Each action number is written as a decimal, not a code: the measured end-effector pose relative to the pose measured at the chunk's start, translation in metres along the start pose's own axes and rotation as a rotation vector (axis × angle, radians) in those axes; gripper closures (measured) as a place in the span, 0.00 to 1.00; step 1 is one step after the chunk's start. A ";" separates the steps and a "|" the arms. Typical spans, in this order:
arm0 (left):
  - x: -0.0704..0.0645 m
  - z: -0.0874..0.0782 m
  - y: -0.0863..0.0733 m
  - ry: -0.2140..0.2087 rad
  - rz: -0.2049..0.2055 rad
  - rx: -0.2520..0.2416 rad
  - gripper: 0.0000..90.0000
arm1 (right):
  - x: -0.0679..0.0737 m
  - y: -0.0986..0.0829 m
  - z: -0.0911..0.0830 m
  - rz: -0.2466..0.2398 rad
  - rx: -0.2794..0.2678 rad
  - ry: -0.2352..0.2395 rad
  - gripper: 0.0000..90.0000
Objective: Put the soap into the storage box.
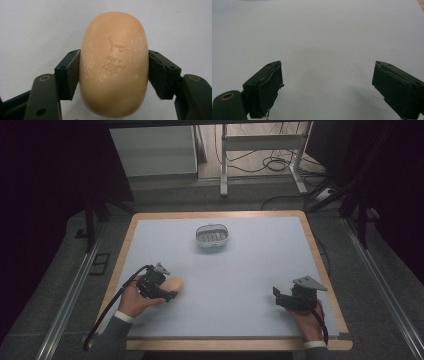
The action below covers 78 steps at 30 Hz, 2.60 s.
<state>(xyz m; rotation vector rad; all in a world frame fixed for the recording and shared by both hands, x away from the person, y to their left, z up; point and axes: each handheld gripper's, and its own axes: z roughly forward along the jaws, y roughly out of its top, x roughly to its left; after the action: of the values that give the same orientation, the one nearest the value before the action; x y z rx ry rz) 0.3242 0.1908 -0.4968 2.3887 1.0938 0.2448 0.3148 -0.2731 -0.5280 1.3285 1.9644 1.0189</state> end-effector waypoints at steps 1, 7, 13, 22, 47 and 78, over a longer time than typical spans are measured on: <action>-0.001 0.000 0.001 0.001 -0.003 -0.006 0.36 | 0.000 0.000 0.000 0.001 0.000 0.000 0.11; -0.002 -0.001 0.007 -0.005 0.008 -0.014 0.36 | 0.001 0.000 0.000 -0.004 0.002 -0.007 0.11; -0.002 -0.004 0.012 -0.002 0.017 -0.018 0.36 | 0.001 0.000 0.000 -0.004 0.006 -0.006 0.11; -0.004 -0.006 0.023 0.008 0.034 -0.029 0.36 | 0.001 0.000 0.001 -0.010 0.008 -0.007 0.11; -0.004 -0.005 0.041 -0.002 0.043 -0.040 0.36 | 0.001 0.000 0.001 -0.005 0.016 -0.007 0.11; 0.004 -0.014 0.061 0.015 0.049 -0.059 0.36 | 0.001 0.001 0.002 -0.008 0.019 -0.010 0.11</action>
<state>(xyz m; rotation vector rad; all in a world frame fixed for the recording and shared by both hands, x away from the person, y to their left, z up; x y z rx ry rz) 0.3622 0.1656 -0.4537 2.3672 1.0217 0.3074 0.3159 -0.2713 -0.5286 1.3326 1.9745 0.9905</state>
